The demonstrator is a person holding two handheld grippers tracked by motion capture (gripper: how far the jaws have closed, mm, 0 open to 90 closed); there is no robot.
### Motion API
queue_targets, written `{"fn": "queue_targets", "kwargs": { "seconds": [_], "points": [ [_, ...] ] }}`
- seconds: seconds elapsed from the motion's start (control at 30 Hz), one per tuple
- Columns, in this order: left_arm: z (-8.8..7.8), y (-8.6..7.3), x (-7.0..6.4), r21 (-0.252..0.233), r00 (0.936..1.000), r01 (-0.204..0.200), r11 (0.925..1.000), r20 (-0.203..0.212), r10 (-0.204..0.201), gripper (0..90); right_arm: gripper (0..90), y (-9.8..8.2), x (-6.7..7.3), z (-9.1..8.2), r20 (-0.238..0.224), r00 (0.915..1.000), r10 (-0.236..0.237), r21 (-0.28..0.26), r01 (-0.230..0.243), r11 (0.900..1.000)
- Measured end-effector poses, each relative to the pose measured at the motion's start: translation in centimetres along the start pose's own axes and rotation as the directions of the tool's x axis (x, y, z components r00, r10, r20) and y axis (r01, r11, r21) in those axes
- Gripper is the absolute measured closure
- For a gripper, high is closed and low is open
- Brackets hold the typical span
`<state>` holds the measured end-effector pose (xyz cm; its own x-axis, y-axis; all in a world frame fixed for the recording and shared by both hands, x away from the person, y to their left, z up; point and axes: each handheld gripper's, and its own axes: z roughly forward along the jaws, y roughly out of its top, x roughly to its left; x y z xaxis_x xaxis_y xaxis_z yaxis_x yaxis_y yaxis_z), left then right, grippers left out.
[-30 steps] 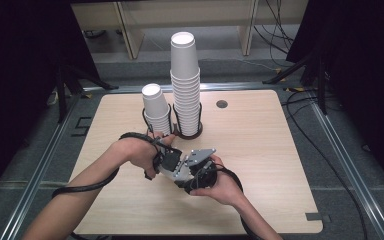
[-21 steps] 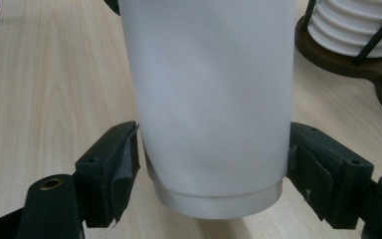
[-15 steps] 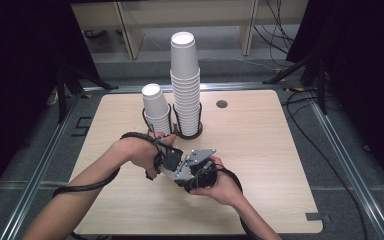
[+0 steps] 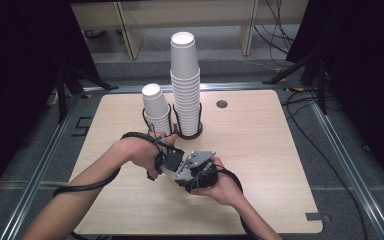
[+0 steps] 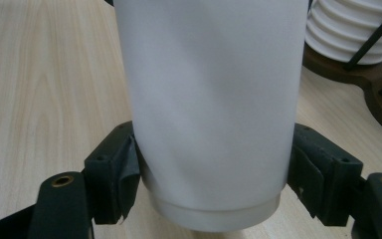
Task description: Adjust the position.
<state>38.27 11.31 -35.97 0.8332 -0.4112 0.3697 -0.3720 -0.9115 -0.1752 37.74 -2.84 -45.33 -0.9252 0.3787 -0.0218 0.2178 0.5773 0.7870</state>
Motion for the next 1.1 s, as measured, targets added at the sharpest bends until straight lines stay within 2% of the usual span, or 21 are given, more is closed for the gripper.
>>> {"fn": "queue_targets", "kwargs": {
  "seconds": [0.03, 0.1, 0.13, 0.2, 0.23, 0.27, 0.3, 0.4, 0.53, 0.57, 0.63, 0.7, 0.73, 0.77, 0.8, 0.87, 0.93, 0.97, 1.03, 1.07, 1.1],
  "points": [
    [-0.1, 0.0, 0.0, -0.004, 1.0, 0.0, 1.0, -0.002, 0.0, 16.3, 27.9, 0.0, -0.2, 0.0, 0.012, 0.9992, -0.037, -0.012, 0.037, 0.999],
    [-0.2, -0.1, 0.1, -0.017, 0.9999, -0.006, 0.9998, -0.015, 0.005, 14.6, 28.1, -0.1, 0.1, -0.2, 0.017, 0.9998, -0.01, -0.019, 0.011, 1.0],
    [-0.2, -0.2, 0.2, -0.026, 0.9998, -0.004, 0.9996, -0.021, 0.003, 13.8, 28.1, -0.1, -0.2, -0.3, 0.04, 0.9971, -0.066, -0.029, 0.067, 0.997],
    [-0.2, -0.5, 0.1, -0.058, 0.9993, 0.029, 0.9979, -0.022, -0.03, 12.4, 28.2, -0.3, -0.1, -0.5, 0.047, 0.9978, -0.046, -0.023, 0.047, 0.999],
    [-0.3, -0.7, 0.1, -0.08, 0.9985, 0.046, 0.9958, -0.025, -0.048, 11.5, 28.2, -0.3, -0.3, -0.7, 0.062, 0.9941, -0.089, -0.036, 0.091, 0.995],
    [-0.3, -0.9, 0.1, -0.102, 0.9977, 0.055, 0.9932, -0.033, -0.059, 10.7, 28.2, -0.4, 0.0, -0.8, 0.069, 0.9963, -0.051, -0.042, 0.054, 0.998],
    [-0.2, -1.1, 0.1, -0.129, 0.9965, 0.069, 0.9892, -0.037, -0.075, 9.1, 28.3, -0.6, -0.1, -1.0, 0.07, 0.9957, -0.061, -0.047, 0.064, 0.997],
    [-0.1, -1.9, 0.2, -0.208, 0.9909, 0.105, 0.9725, -0.061, -0.12, 7.8, 28.3, -0.8, -0.2, -1.2, 0.079, 0.9936, -0.08, -0.059, 0.085, 0.995],
    [0.2, -3.1, 0.0, -0.304, 0.9719, 0.209, 0.9296, -0.041, -0.232, 5.9, 28.2, -1.4, -0.4, -1.5, 0.106, 0.991, -0.082, -0.08, 0.09, 0.993],
    [0.2, -3.4, -0.1, -0.327, 0.9659, 0.231, 0.9165, -0.036, -0.256, 5.6, 28.2, -1.6, -0.2, -1.6, 0.106, 0.9932, -0.047, -0.08, 0.056, 0.995],
    [0.4, -4.0, -0.3, -0.378, 0.952, 0.271, 0.8852, -0.03, -0.305, 5.4, 28.2, -1.8, -0.4, -1.8, 0.119, 0.9907, -0.066, -0.097, 0.078, 0.992],
    [0.6, -4.7, -0.5, -0.423, 0.9355, 0.313, 0.8502, -0.017, -0.353, 4.7, 28.2, -2.1, -0.5, -2.0, 0.124, 0.9913, -0.046, -0.111, 0.06, 0.992],
    [0.7, -5.0, -0.6, -0.448, 0.9237, 0.339, 0.8272, -0.007, -0.383, 4.4, 28.2, -2.3, -0.5, -2.1, 0.125, 0.9913, -0.042, -0.116, 0.056, 0.992],
    [0.8, -5.3, -0.6, -0.464, 0.917, 0.353, 0.8122, 0.0, -0.399, 4.3, 28.2, -2.4, -0.6, -2.2, 0.143, 0.9879, -0.06, -0.127, 0.079, 0.989],
    [0.9, -5.6, -0.7, -0.481, 0.908, 0.37, 0.7952, 0.005, -0.419, 4.1, 28.1, -2.5, -0.5, -2.3, 0.145, 0.9887, -0.039, -0.134, 0.059, 0.989],
    [1.3, -6.2, -1.0, -0.512, 0.8864, 0.411, 0.7543, 0.032, -0.462, 4.0, 28.1, -2.8, -0.7, -2.6, 0.169, 0.9847, -0.044, -0.148, 0.07, 0.987],
    [1.8, -6.7, -1.4, -0.538, 0.8646, 0.448, 0.714, 0.058, -0.499, 3.6, 28.1, -3.0, -0.5, -2.9, 0.172, 0.9851, 0.008, -0.169, 0.021, 0.985],
    [2.0, -6.9, -1.6, -0.549, 0.852, 0.467, 0.6932, 0.069, -0.519, 3.2, 28.1, -3.1, -0.7, -3.1, 0.189, 0.982, -0.007, -0.176, 0.041, 0.984],
    [2.4, -7.3, -1.9, -0.583, 0.8175, 0.511, 0.6311, 0.104, -0.567, 3.3, 28.0, -3.3, -0.7, -3.3, 0.19, 0.9813, 0.029, -0.187, 0.008, 0.982],
    [2.7, -7.5, -2.0, -0.595, 0.8005, 0.533, 0.6018, 0.123, -0.587, 3.2, 28.0, -3.4, -0.9, -3.5, 0.203, 0.979, 0.018, -0.194, 0.022, 0.981],
    [2.9, -7.6, -2.1, -0.602, 0.7842, 0.554, 0.5747, 0.146, -0.603, 3.4, 28.0, -3.5, -0.8, -3.6, 0.201, 0.9786, 0.046, -0.203, -0.004, 0.979]
  ]
}}
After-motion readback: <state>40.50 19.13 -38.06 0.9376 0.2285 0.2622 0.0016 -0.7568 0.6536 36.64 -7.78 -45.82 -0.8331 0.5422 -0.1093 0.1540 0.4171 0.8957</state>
